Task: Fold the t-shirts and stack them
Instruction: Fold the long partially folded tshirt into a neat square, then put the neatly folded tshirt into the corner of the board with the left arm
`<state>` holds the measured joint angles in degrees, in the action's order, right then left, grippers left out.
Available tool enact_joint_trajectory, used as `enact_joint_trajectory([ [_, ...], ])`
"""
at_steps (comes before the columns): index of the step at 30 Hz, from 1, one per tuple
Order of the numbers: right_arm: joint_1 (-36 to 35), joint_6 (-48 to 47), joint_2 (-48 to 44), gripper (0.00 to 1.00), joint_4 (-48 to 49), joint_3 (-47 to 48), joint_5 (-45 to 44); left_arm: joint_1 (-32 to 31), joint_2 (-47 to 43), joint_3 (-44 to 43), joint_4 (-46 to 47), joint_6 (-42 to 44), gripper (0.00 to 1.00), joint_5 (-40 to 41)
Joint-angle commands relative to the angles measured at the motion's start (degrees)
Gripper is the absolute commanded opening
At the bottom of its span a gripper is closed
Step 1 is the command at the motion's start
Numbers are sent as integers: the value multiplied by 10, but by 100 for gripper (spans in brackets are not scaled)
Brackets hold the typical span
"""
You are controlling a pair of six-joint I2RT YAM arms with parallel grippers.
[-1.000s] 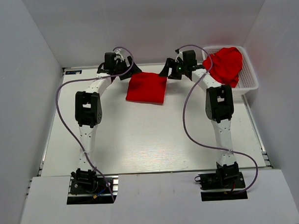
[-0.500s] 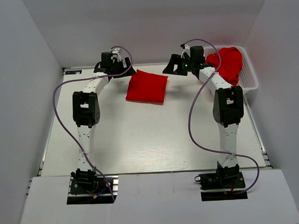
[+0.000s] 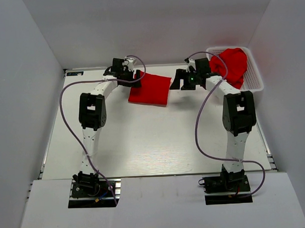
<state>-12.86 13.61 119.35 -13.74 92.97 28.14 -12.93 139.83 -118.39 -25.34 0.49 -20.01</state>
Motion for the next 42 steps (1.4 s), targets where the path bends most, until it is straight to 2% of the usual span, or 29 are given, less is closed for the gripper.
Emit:
enact_joint_trajectory([
  [1, -1, -35, -79, 90, -1, -32, -23, -8, 12, 0, -16, 28, 90, 52],
  [3, -1, -41, -112, 90, 17, -86, -48, -8, 27, 0, -16, 28, 82, 52],
  [4, -1, -42, -157, 90, 25, -104, -65, -14, 27, 0, -7, 28, 80, 59],
  [6, 1, -46, -189, 90, 52, -175, -84, -19, 27, 0, 10, 44, 79, 59],
  [7, 3, -46, -237, 90, 62, -191, -133, -28, 27, 6, 16, 50, 77, 82],
  [9, 3, -42, -267, 90, 63, -246, -177, -36, 33, 12, 21, 57, 76, 88],
  [10, 3, -36, -305, 90, 57, -253, -248, -41, 39, 12, 21, 57, 72, 95],
  [12, 6, -19, -333, 90, 38, -284, -307, -46, 46, 12, 15, 57, 65, 113],
  [13, 5, -9, -343, 90, 35, -295, -327, -46, 53, 12, 4, 66, 54, 119],
  [14, 5, -3, -360, 90, 31, -301, -371, -53, 53, 5, -2, 66, 28, 125],
  [15, 6, 3, -377, 90, 28, -318, -382, -53, 53, 0, -2, 66, 7, 150],
  [16, 6, 8, -382, 90, 26, -322, -389, -53, 53, 0, -10, 52, 0, 161],
  [19, 6, 19, -410, 90, 25, -338, -412, -47, 0, 45, 34, 7, 0, 180],
  [21, 8, 27, -418, 90, 25, -350, -433, -29, -36, 80, 63, -11, 0, 155],
  [25, 10, 32, -419, 90, 27, -352, -426, -4, -107, 138, 93, 9, 0, 193],
  [32, 12, 28, -412, 90, 28, -343, -426, 72, -155, 149, 64, 57, 0, 190],
  [38, 12, 27, -403, 90, 28, -315, -433, 141, -148, 130, 42, 95, 0, 220],
  [42, 12, 24, -396, 90, 24, -293, -455, 173, -121, 86, 49, 124, 0, 237],
])
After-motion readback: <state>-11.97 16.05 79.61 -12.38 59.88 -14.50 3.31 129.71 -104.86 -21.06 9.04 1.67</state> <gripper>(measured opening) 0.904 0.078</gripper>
